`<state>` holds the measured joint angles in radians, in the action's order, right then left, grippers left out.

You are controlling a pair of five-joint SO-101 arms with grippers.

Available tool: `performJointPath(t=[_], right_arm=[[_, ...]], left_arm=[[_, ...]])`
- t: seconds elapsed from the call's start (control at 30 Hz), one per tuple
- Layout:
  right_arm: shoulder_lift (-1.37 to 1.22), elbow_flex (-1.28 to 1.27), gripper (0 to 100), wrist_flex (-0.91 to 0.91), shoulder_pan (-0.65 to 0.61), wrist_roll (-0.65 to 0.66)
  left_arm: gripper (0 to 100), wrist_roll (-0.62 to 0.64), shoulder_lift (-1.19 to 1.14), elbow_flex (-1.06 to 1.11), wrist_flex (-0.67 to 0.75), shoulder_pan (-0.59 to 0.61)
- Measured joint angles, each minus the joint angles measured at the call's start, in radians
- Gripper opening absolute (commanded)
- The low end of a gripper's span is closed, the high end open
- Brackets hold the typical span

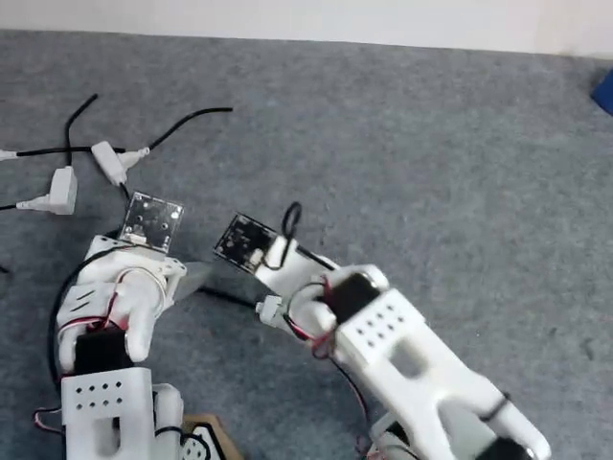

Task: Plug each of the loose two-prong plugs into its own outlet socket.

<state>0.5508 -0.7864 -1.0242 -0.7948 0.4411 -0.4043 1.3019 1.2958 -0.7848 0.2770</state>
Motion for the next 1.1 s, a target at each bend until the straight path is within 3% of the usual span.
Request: performJointPath(t=[0.5,0.87,1.1], right_arm=[[-0.502,0.238,17.1,0.127,0.009,0.015],[-0.528,0.238,17.0,0.164,0.140,0.015],[-0.528,0.236,17.0,0.164,0.141,0.015]], left_arm=[[45,0.000,0.000,0.000,0.002,0.118],[45,-0.002,0.000,0.000,0.002,0.124],[45,-0.002,0.000,0.000,0.002,0.124]])
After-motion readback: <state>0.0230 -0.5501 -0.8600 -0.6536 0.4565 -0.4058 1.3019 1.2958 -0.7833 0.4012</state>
